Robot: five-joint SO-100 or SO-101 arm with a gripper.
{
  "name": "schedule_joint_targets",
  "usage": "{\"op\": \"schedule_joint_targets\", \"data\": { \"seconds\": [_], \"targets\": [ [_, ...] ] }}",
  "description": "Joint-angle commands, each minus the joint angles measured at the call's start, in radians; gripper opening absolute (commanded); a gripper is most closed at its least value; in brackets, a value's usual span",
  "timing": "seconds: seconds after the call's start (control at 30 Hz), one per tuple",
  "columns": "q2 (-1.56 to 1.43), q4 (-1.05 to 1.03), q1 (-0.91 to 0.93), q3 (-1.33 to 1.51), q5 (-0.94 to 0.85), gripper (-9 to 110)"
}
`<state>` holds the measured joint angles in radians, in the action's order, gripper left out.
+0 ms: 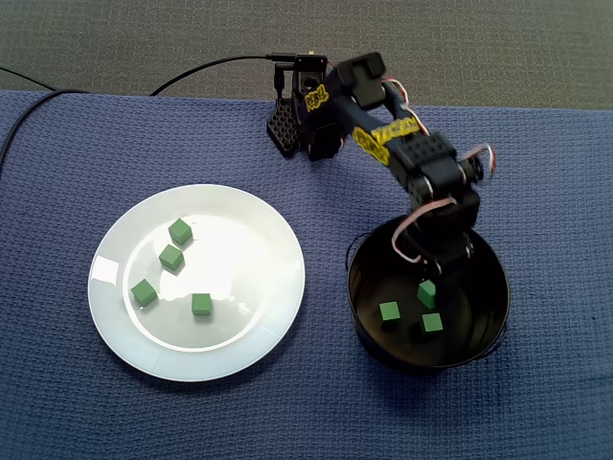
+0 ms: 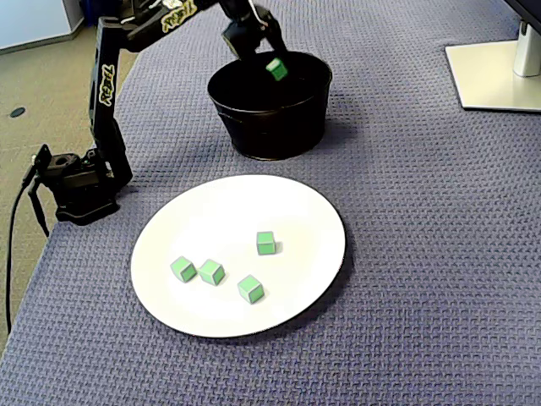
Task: Pick up the items on the white plate and put them in the black container.
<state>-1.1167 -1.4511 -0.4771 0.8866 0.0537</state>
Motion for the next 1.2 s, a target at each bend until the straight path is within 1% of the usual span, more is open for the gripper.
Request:
{"op": "schedule_joint_targets", "data": {
  "seconds": [0.0, 0.07, 0.13, 0.23, 0.33, 0.43, 0.57, 0.63, 0.73, 0.8, 0.9, 0.97, 1.1, 1.17],
  "targets": [
    [0.025, -0.071, -0.023, -0.054, -0.055, 23],
    [0.025, -0.124, -0.025, -0.101, -0.094, 32],
    [-0.011, -0.175, -0.026, -0.158, -0.179, 37],
    [-0.095, -0.279, -0.009, -0.273, -0.371, 38],
    [-0.186, -0.391, 0.046, -0.354, -0.644, 37],
    [-0.275, -0.426, 0.179, -0.311, -0.917, 44],
    [-0.334, -0.428, 0.423, -0.181, -1.239, 54],
    [-0.325, -0.446, 0.541, -0.130, -1.431, 61],
    [-0.272, -0.451, 0.692, -0.101, -1.701, 61],
    [-0.230, -0.445, 0.758, -0.115, -1.825, 61],
    [-0.172, -0.442, 0.828, -0.160, -1.947, 62],
    [-0.137, -0.426, 0.862, -0.184, -1.987, 63],
    [-0.058, -0.388, 0.913, -0.184, -2.002, 64],
    [-0.018, -0.333, 0.928, -0.170, -1.974, 64]
  ]
}}
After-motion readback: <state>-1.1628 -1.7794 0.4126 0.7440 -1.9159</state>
